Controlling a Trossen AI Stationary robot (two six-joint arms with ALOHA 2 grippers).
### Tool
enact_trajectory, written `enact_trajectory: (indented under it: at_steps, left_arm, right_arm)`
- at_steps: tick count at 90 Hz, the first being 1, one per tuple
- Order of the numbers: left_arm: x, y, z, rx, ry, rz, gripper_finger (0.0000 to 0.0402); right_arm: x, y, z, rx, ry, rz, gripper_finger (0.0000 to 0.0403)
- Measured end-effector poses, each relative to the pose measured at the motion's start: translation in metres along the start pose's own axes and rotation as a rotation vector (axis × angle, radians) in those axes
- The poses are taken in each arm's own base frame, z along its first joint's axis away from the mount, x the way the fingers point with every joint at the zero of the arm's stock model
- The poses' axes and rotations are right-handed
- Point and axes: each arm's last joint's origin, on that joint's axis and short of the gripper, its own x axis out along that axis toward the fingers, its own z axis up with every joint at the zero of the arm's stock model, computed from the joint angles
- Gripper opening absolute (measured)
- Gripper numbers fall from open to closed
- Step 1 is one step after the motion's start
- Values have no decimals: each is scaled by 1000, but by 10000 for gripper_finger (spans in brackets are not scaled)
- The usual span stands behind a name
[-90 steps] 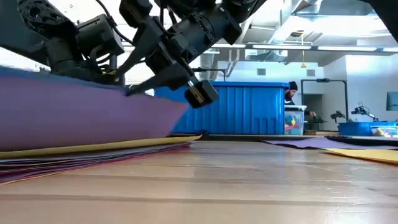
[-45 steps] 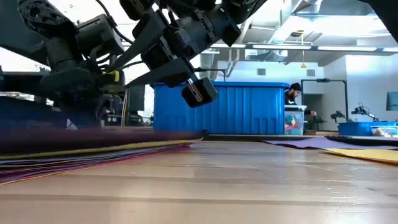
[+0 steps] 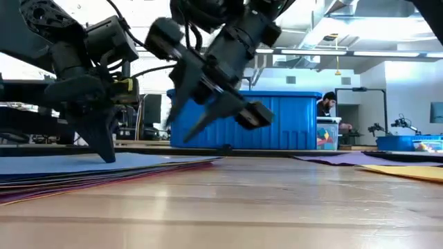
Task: Organize paper
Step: Put the blue paper on the table
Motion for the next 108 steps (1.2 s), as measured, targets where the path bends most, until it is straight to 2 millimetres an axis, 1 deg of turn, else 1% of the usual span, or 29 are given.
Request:
enact_trajectory:
  at_steps: [8, 19, 32, 41, 48, 55, 61, 68, 71, 76, 82, 87, 94, 101, 108]
  left_arm:
    - [0, 0, 1, 0, -10, -3, 0]
    - [0, -3, 4, 10, -39, -28, 0]
    - [0, -12, 8, 64, -97, -104, 0]
    - [1, -18, 9, 86, -119, -123, 0]
    - [2, -21, 9, 105, -128, -136, 0]
    - [1, -24, 10, 168, -147, -161, 0]
    - [-5, -25, 11, 242, -160, -173, 0]
    - [-14, -24, 15, 323, -165, -129, 0]
    - [-19, -22, 16, 347, -145, -72, 0]
    - [-29, -17, 19, 369, -116, 68, 0]
    - [-41, -7, 22, 362, -87, 236, 0]
    - [-47, 3, 22, 326, -77, 302, 0]
    - [-47, 20, 17, 243, -39, 286, 0]
    - [-42, 39, 6, 102, 7, 225, 0]
    - [-37, 55, -6, -27, 48, 207, 0]
  right_arm:
    - [4, -5, 0, 35, -18, -5, 102]
    - [5, -3, -4, 29, -32, 0, 102]
    - [9, -4, -10, 25, -55, -32, 102]
    - [10, -4, -15, 26, -60, -40, 102]
    - [9, -4, -14, 22, -75, -49, 102]
    - [9, -4, -15, -1, -76, -48, 102]
    - [7, -3, -17, -19, -78, -49, 102]
    - [-3, -1, -18, -40, -101, -63, 102]
    - [-8, -1, -18, -49, -122, -77, 102]
    - [-18, 2, -18, -78, -170, -78, 102]
    - [-28, 5, -15, -137, -226, -77, 102]
    - [-34, 9, -8, -194, -267, -42, 102]
    - [-37, 14, 3, -268, -312, 14, 102]
    - [-40, 18, 13, -322, -355, 65, 102]
    - [-43, 20, 23, -359, -386, 90, 102]
